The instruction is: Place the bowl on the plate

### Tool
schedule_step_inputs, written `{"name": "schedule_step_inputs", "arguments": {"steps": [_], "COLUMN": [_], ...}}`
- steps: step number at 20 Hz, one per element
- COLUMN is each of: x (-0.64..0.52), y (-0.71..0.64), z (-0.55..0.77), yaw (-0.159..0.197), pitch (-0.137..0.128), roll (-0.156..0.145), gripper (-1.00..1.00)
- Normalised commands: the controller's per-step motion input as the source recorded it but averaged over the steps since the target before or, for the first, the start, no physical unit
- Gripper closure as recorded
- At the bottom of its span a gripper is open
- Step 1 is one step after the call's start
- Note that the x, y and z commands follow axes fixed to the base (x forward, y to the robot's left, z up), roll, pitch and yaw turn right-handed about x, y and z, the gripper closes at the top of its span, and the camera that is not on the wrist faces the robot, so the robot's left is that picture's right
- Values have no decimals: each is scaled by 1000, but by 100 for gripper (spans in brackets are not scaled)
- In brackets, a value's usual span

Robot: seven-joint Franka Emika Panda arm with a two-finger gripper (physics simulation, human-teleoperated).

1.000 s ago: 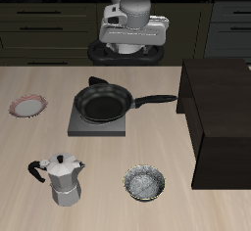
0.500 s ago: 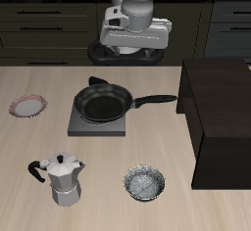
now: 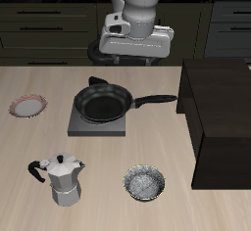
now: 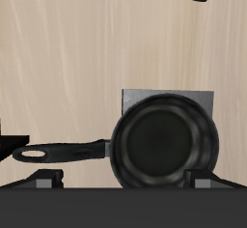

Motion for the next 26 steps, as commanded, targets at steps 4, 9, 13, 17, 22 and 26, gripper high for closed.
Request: {"name": "schedule_step_inputs", "arguments": {"steps": [4,9,13,17,22,26], "x": [477,305,347,380,354,290], "y": [-36,-62,-76,-78,-43,-1], "z": [20,40,45,54,39,27], "yaw": [43,27,-3,-10,-17,3], "pitch": [-2,-17,9,-10,4,-13], "roll": [-13,-25,-21,-18,1,0], "gripper": [-100,-100,-100,-100,-100,-100]}}
